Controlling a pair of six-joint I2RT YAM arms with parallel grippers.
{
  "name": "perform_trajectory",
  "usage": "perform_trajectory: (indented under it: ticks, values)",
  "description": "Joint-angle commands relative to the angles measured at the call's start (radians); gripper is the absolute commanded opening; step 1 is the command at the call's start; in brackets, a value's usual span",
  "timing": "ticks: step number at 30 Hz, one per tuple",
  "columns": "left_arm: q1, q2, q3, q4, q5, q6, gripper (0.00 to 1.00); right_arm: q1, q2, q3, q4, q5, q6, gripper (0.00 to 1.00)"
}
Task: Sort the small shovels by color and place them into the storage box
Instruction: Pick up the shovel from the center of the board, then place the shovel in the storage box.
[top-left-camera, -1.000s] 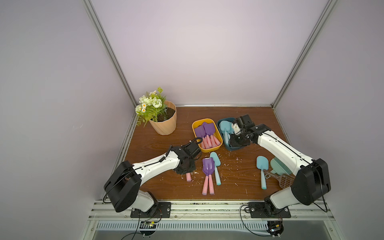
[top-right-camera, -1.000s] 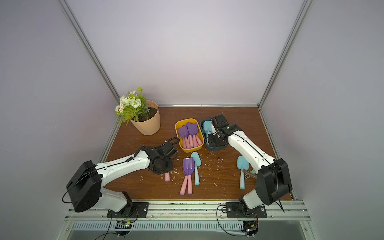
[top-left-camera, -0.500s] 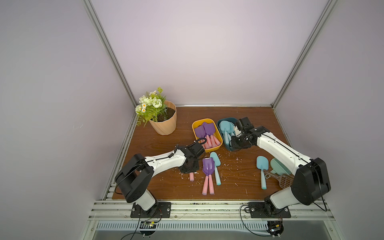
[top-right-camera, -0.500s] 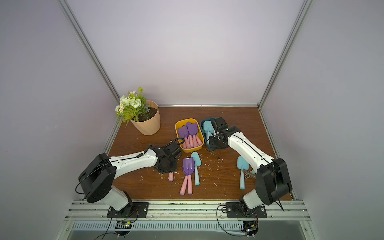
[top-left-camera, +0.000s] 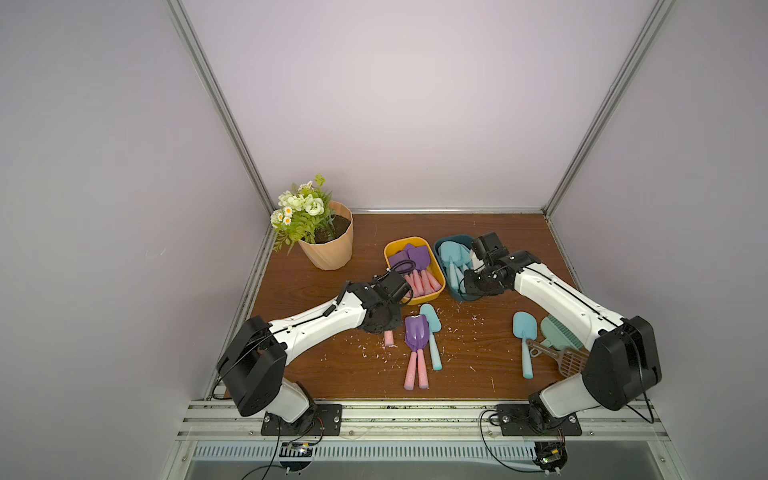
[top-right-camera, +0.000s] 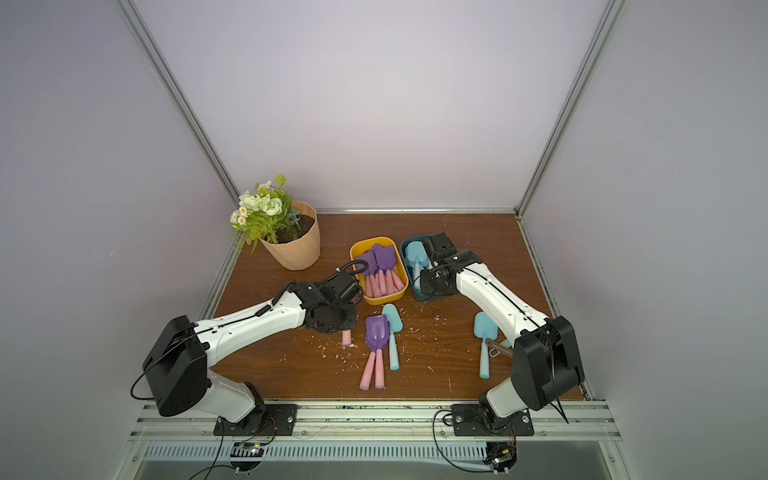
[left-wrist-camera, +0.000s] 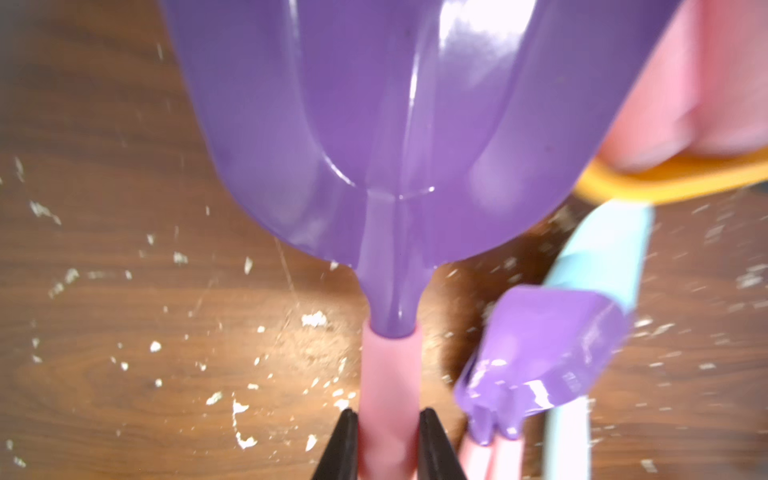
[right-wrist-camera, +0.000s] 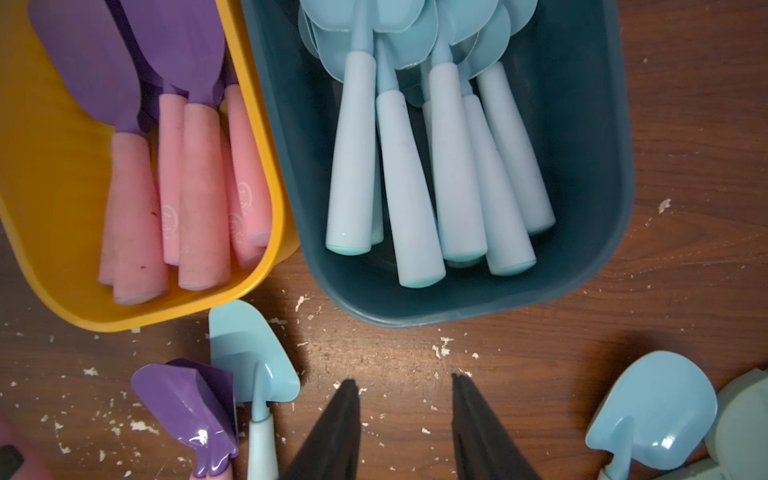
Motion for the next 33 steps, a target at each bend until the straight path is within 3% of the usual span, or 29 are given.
perform_trajectory:
  ticks: [1,10,14,24,33]
  values:
    - [0.015,-0.004,0.045,-0.039,-0.036,0.023,0.01,-0.003,-0.032,0.039,-0.024,0.010,0.011,0.41]
    - [0.016,0.009,0.100,-0.037,-0.062,0.011,0.01,-0.003,-0.049,0.014,-0.025,0.012,0.004,0.41]
    - [0.028,0.107,0.261,-0.038,-0.069,0.065,0.01,-0.002,-0.041,0.020,-0.021,-0.002,0.003,0.41]
    - [0.120,0.393,0.586,-0.037,0.048,0.115,0.01,-0.002,-0.073,0.013,-0.030,0.012,-0.011,0.41]
    - [0.151,0.495,0.612,-0.020,0.052,0.068,0.01,-0.002,-0.091,-0.019,-0.027,0.023,-0.019,0.42]
